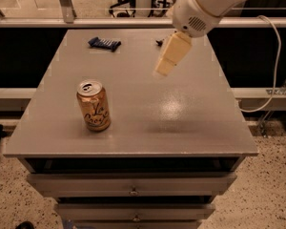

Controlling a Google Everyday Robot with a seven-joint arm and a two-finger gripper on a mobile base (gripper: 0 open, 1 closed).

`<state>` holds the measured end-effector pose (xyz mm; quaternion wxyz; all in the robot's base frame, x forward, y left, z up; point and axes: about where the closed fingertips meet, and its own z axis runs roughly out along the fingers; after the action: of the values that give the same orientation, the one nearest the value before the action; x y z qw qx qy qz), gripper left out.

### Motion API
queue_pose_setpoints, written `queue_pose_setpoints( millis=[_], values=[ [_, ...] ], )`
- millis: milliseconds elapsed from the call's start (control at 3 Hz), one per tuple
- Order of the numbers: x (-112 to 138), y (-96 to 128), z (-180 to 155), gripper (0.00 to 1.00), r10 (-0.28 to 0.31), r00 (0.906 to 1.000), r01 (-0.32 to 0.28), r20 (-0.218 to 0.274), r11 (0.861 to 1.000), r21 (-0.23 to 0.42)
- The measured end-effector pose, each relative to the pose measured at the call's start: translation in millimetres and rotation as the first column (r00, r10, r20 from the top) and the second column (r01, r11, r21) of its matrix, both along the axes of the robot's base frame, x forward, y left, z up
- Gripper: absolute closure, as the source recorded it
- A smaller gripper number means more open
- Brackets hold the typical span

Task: Pick rxbar blueberry

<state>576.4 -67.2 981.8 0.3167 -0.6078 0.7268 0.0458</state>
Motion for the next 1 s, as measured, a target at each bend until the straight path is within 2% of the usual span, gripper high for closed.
queue_pose_setpoints(
  millis=[333,1000],
  values=[
    [104.3,67.1,-6.0,0.00,-0.027,0.9987,0.020,0.042,0.986,0.164],
    [106.7,66.3,-8.0,0.00,-0.045,0.9978,0.036,0.049,0.985,0.167]
  ],
)
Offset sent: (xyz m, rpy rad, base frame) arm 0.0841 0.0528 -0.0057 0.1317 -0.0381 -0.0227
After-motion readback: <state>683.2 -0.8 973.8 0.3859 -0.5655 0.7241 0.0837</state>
